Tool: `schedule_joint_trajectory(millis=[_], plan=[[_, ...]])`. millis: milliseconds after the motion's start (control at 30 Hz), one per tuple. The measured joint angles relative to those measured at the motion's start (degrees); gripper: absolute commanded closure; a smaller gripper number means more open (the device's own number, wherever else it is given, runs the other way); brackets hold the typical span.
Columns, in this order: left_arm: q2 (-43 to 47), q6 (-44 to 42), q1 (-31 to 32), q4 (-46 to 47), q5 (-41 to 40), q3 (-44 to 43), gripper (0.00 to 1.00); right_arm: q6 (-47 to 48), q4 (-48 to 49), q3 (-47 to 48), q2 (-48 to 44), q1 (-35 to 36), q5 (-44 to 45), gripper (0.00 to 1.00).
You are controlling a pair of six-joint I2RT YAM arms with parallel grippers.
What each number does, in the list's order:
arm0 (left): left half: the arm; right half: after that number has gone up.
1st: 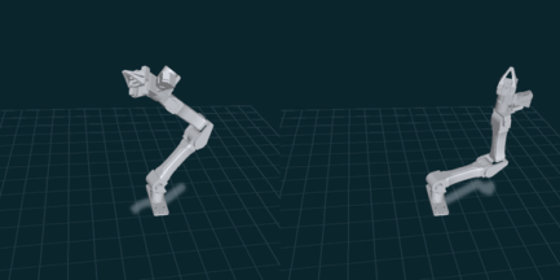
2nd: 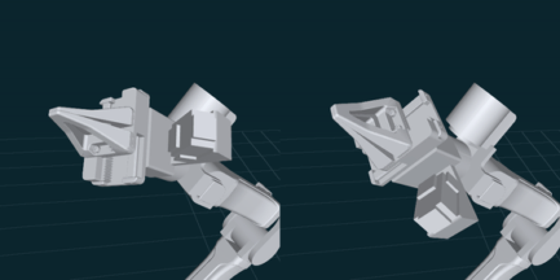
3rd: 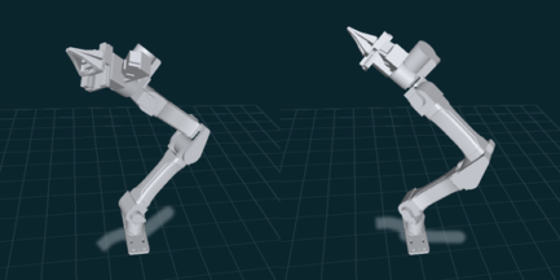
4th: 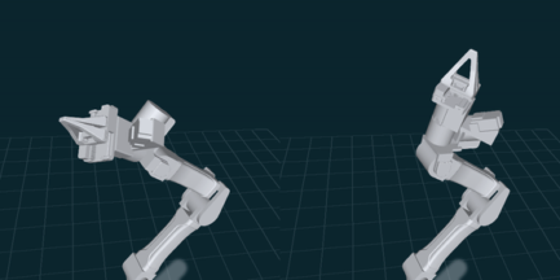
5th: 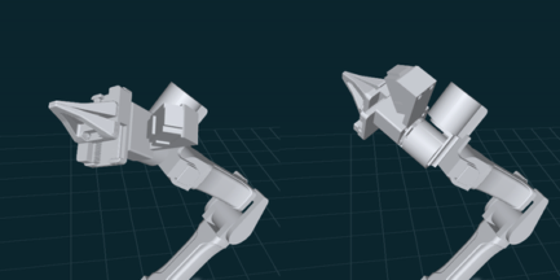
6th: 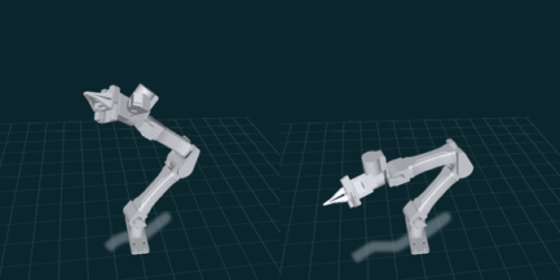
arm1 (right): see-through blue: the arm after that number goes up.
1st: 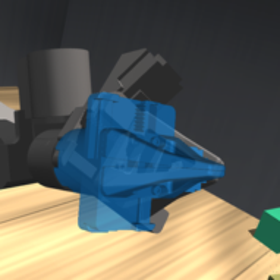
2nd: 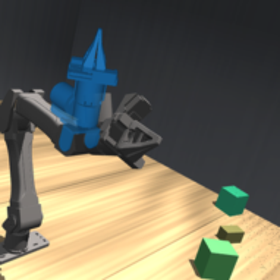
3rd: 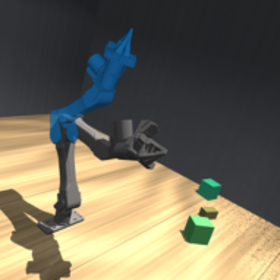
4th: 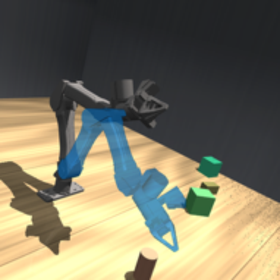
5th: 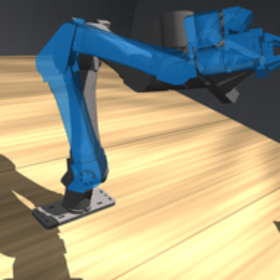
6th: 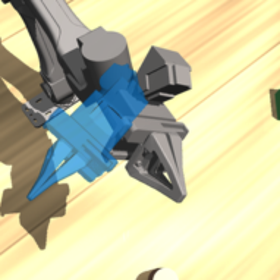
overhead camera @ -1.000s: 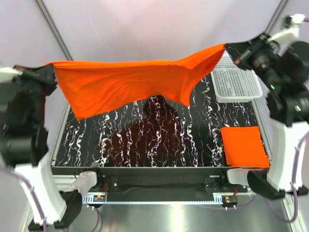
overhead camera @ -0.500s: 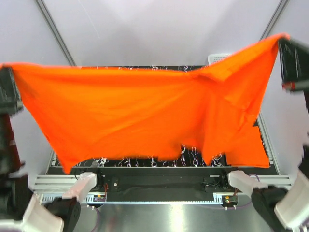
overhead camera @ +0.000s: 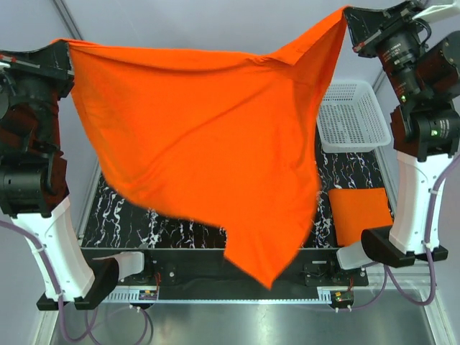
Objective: Fold and stack the t-shirts
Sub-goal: Flatten the tshirt out
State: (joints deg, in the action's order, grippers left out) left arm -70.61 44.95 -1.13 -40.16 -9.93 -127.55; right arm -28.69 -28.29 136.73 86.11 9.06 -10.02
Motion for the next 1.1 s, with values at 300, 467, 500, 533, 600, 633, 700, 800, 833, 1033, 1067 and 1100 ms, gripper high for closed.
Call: schedule_joint_trajectory(millis=[300, 467, 500, 533, 600, 633, 700, 800, 833, 1033, 1067, 1100], plan=[[11.5, 0.1, 0.0, 6.4, -0.4, 3.4, 1.0, 0.4, 10.3, -16.4, -19.6, 0.0, 0.0, 1.0], [18.3, 0.1, 0.0, 10.3, -0.7, 4.7, 1.0, -1.4, 19.8, -25.2, -30.0, 0.0, 0.0, 1.0], [19.1, 0.1, 0.0, 10.8, -0.9, 4.7, 1.0, -2.1, 21.4, -25.6, -30.8, 0.0, -0.1, 1.0], [19.6, 0.1, 0.0, 11.4, -0.9, 4.9, 1.0, -2.7, 22.7, -25.6, -31.1, 0.0, -0.2, 1.0], [20.3, -0.1, 0.0, 12.4, -1.1, 5.6, 1.0, -3.7, 24.6, -25.6, -31.0, 0.0, -0.2, 1.0], [20.6, -0.2, 0.0, 12.9, -1.1, 6.5, 1.0, -4.1, 24.8, -25.6, -30.8, 0.0, -0.2, 1.0], [20.9, -0.3, 0.0, 13.5, -1.4, 9.0, 1.0, -4.7, 25.4, -25.7, -30.0, 0.0, -0.2, 1.0], [21.0, -0.6, 0.0, 14.4, -1.9, 15.0, 1.0, -5.3, 25.9, -27.3, -28.2, 0.0, -0.2, 1.0], [20.9, -0.8, 0.0, 14.6, -2.1, 17.9, 1.0, -5.5, 26.2, -28.7, -27.7, 0.0, -0.1, 1.0], [17.4, -3.4, 0.0, 17.5, -5.0, 35.9, 1.0, -6.4, 27.3, -38.9, -20.9, 0.0, 0.1, 1.0], [15.9, -3.9, 0.0, 18.0, -5.7, 39.0, 1.0, -6.7, 27.7, -40.9, -19.4, 0.0, 0.2, 1.0], [14.5, -4.3, 0.0, 18.4, -6.1, 41.4, 1.0, -7.0, 28.9, -43.3, -17.4, 0.0, 0.2, 1.0]])
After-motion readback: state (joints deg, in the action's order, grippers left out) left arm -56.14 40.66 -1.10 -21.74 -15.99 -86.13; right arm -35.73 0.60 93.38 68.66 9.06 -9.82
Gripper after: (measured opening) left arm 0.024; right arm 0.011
